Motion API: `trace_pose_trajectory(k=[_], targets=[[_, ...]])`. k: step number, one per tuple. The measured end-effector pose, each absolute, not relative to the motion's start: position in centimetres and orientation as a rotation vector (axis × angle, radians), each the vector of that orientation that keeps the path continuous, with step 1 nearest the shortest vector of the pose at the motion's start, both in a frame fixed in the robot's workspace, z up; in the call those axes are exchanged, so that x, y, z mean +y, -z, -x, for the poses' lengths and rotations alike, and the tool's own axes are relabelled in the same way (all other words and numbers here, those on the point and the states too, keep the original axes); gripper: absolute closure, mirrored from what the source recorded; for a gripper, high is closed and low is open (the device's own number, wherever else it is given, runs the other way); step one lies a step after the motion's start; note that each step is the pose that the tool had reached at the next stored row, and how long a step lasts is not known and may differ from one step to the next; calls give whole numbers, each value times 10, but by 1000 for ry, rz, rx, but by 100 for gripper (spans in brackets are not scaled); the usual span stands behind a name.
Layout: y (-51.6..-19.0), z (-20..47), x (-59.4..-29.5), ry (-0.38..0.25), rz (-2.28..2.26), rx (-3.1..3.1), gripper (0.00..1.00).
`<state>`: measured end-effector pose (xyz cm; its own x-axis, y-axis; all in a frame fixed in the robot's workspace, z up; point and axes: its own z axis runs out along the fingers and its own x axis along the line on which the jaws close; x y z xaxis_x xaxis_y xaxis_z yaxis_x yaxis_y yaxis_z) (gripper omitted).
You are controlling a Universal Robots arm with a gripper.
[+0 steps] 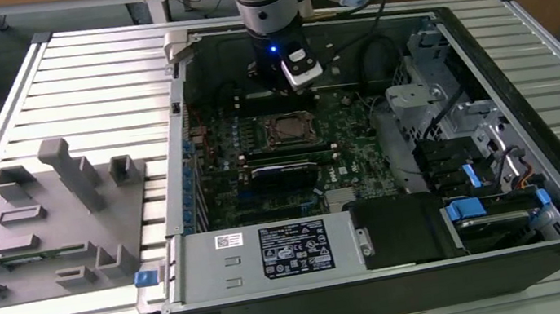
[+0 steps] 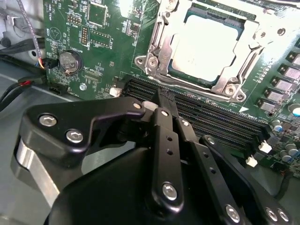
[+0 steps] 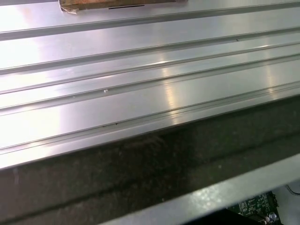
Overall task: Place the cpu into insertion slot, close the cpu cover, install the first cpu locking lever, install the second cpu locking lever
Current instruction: 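Install the first cpu locking lever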
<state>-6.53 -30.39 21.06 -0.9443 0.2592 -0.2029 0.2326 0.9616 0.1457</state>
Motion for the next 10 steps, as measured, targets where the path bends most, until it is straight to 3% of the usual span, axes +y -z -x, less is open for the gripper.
trace_pose_trajectory(k=[10], targets=[[-211,65,-304,-176,-367,2894,89]])
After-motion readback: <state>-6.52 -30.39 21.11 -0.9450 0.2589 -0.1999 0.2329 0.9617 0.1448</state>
